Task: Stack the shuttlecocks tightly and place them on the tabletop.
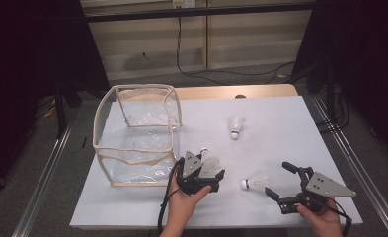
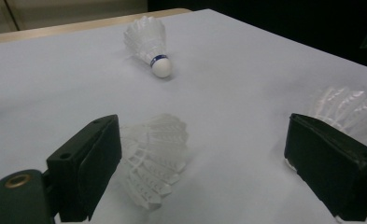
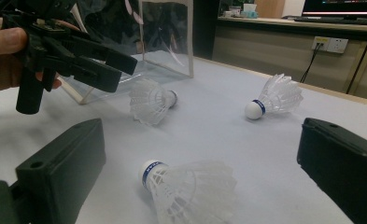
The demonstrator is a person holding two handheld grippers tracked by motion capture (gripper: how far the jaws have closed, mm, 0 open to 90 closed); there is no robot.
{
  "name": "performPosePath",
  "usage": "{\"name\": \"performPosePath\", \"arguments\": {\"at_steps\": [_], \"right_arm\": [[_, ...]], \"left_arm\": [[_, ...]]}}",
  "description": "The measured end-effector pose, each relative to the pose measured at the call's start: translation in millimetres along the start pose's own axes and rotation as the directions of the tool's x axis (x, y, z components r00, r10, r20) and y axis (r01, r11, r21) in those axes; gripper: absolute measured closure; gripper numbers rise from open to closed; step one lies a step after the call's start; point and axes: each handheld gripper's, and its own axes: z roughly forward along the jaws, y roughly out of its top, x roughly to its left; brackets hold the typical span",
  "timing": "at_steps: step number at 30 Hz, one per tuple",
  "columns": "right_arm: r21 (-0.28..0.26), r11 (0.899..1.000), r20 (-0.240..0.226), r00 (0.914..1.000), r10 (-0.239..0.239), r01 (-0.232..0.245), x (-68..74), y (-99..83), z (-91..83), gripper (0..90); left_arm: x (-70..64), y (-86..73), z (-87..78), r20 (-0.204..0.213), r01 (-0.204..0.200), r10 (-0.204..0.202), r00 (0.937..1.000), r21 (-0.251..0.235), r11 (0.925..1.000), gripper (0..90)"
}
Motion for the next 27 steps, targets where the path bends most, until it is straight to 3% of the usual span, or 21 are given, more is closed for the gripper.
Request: {"name": "performPosePath", "arguments": {"at_steps": [4, 9, 18, 21, 27], "right_arm": [[0.0, 1.0, 0.003, 1.0, -0.001, 0.001, -0.7, -0.2, 0.0, 0.6], [0.005, 1.0, 0.0, 1.0, 0.001, -0.001, -0.4, -0.2, 0.0, 0.6], [0.003, 1.0, -0.001, 1.0, -0.002, 0.002, -0.5, -0.3, 0.0, 0.6], [0.006, 1.0, 0.0, 1.0, 0.003, -0.003, -0.3, -0.4, 0.2, 0.6], [0.005, 1.0, 0.0, 1.0, -0.002, 0.002, -0.2, -0.6, 0.5, 0.6]], "left_arm": [[5.1, 0.2, 2.2, -0.045, 0.016, -0.015, 0.9989, 0.023, 0.9996, 14.1], [6.1, 0.0, 4.0, -0.064, 0.017, -0.015, 0.9978, 0.039, 0.9991, 16.5], [8.2, -0.9, 7.7, -0.08, 0.017, -0.013, 0.9967, 0.055, 0.9983, 22.6], [8.4, -1.2, 9.6, -0.077, 0.013, -0.008, 0.997, 0.058, 0.9982, 28.7], [10.7, -1.5, 13.7, -0.102, 0.003, 0.004, 0.9948, 0.07, 0.9975, 33.1]]}}
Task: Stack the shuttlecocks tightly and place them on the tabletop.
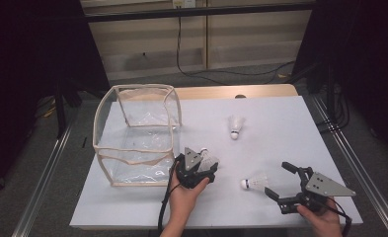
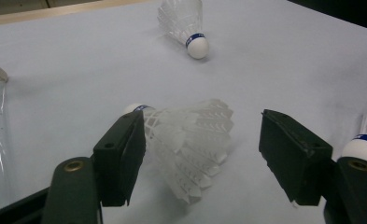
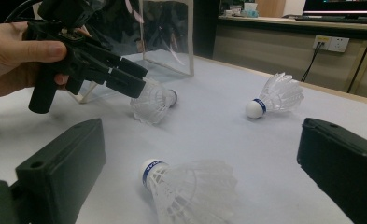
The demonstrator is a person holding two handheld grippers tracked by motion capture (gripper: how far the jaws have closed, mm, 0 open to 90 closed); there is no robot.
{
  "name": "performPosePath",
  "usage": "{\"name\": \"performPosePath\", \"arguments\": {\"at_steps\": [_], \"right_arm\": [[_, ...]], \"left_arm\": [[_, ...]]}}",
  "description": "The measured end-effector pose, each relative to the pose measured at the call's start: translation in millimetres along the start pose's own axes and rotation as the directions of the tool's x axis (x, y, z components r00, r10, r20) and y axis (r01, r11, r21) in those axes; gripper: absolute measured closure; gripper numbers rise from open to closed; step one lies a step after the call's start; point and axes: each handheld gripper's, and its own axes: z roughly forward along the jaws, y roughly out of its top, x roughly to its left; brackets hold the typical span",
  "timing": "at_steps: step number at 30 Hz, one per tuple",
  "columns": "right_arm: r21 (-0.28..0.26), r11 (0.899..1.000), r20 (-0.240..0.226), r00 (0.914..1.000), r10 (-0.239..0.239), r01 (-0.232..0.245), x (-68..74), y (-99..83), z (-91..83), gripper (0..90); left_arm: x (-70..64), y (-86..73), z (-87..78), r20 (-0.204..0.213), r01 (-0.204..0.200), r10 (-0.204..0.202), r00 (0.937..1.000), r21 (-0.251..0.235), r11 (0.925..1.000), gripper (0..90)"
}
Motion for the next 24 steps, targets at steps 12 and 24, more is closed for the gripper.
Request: {"name": "performPosePath", "arguments": {"at_steps": [12, 24], "right_arm": [[0.001, 1.0, 0.001, 1.0, 0.005, -0.005, 0.0, 0.0, -0.6, 0.7], [-0.001, 1.0, 0.001, 1.0, 0.005, -0.005, -0.4, 0.0, -0.7, 0.7]], "left_arm": [[-0.7, 5.3, 6.3, -0.043, -0.006, 0.007, 0.9991, 0.041, 0.9991, 54.7], [-1.3, 9.8, 13.9, -0.048, 0.024, -0.022, 0.9986, 0.059, 0.998, 68.8]]}}
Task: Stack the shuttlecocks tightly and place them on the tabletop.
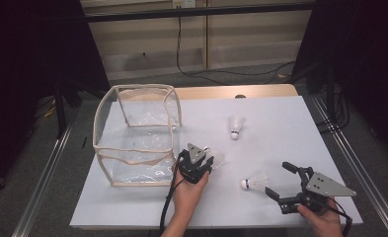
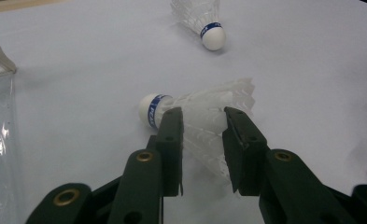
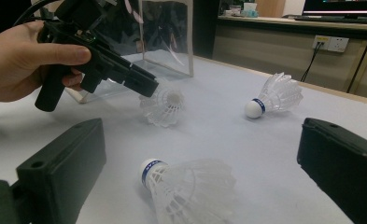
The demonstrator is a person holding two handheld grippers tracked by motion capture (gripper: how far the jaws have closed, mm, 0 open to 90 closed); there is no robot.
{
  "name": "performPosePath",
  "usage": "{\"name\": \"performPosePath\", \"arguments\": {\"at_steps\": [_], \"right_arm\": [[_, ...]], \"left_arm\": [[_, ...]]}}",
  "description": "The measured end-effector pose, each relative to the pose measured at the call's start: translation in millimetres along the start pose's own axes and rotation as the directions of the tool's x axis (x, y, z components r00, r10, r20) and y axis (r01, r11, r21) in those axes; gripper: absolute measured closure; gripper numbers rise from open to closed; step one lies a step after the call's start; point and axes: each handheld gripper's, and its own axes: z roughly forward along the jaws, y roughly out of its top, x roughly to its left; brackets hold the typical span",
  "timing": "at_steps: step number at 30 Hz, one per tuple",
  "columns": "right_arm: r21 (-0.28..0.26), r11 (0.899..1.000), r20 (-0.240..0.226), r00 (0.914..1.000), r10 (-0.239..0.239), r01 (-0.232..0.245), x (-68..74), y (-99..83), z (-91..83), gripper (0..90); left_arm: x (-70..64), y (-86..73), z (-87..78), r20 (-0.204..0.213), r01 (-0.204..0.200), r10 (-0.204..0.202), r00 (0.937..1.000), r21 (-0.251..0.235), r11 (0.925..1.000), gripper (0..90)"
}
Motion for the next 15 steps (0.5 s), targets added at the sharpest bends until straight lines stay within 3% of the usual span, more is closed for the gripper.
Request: {"name": "performPosePath", "arguments": {"at_steps": [9, 15], "right_arm": [[-0.001, 1.0, -0.002, 1.0, -0.004, 0.004, 0.0, 0.1, -0.4, 0.7], [-0.003, 1.0, -0.002, 1.0, -0.004, 0.004, 0.0, 0.2, -0.4, 0.7]], "left_arm": [[-3.3, 5.4, 10.2, -0.015, -0.001, 0.001, 0.9999, 0.003, 1.0, 71.7], [-2.7, 9.5, 11.2, -0.015, 0.01, -0.01, 0.9998, 0.01, 0.9999, 88.9]]}}
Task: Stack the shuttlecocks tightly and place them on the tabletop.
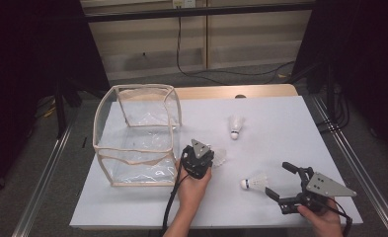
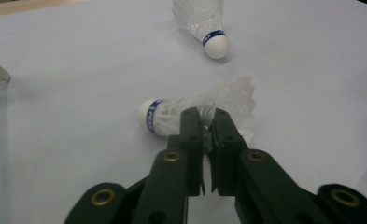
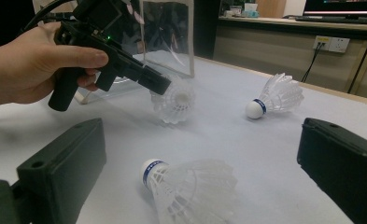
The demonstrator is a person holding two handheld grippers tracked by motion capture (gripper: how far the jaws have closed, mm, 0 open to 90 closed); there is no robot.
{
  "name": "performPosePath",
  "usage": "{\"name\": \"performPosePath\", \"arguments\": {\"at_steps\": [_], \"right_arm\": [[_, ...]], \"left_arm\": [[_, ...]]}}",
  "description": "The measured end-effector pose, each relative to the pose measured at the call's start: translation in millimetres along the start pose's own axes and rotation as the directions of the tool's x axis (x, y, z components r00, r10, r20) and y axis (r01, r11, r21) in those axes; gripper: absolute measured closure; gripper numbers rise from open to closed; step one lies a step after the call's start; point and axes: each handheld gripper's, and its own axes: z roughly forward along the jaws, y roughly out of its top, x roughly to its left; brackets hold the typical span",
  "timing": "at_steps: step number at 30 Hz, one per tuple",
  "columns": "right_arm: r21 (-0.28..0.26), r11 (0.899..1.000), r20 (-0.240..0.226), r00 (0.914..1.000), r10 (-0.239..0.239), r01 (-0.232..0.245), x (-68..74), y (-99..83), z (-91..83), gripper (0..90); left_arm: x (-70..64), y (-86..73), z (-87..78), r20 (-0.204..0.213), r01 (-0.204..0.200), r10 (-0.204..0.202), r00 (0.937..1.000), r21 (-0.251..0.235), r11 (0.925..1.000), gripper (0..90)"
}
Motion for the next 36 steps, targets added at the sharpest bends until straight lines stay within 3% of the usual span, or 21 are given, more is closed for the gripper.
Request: {"name": "performPosePath", "arguments": {"at_steps": [5, 8, 23, 36], "right_arm": [[-0.001, 1.0, 0.001, 1.0, 0.001, -0.001, -0.2, 0.1, -0.3, 0.7], [-0.001, 1.0, 0.002, 1.0, 0.003, -0.003, -0.2, 0.1, -0.5, 0.7], [-0.006, 1.0, -0.002, 1.0, 0.002, -0.002, -0.1, 0.2, -1.0, 0.7], [-0.004, 1.0, 0.0, 1.0, 0.005, -0.005, -0.1, 0.2, -0.9, 0.7]], "left_arm": [[0.0, 7.4, -1.0, -0.006, 0.01, -0.01, 0.9999, 0.018, 0.9998, 90.0], [-3.0, 12.5, -2.8, -0.017, 0.048, -0.048, 0.9987, 0.019, 0.9986, 90.0], [-3.0, 40.1, -9.3, -0.07, 0.09, -0.088, 0.9937, 0.035, 0.9953, 90.0], [1.5, 41.7, -11.1, -0.104, 0.124, -0.12, 0.9873, 0.029, 0.9919, 90.0]]}}
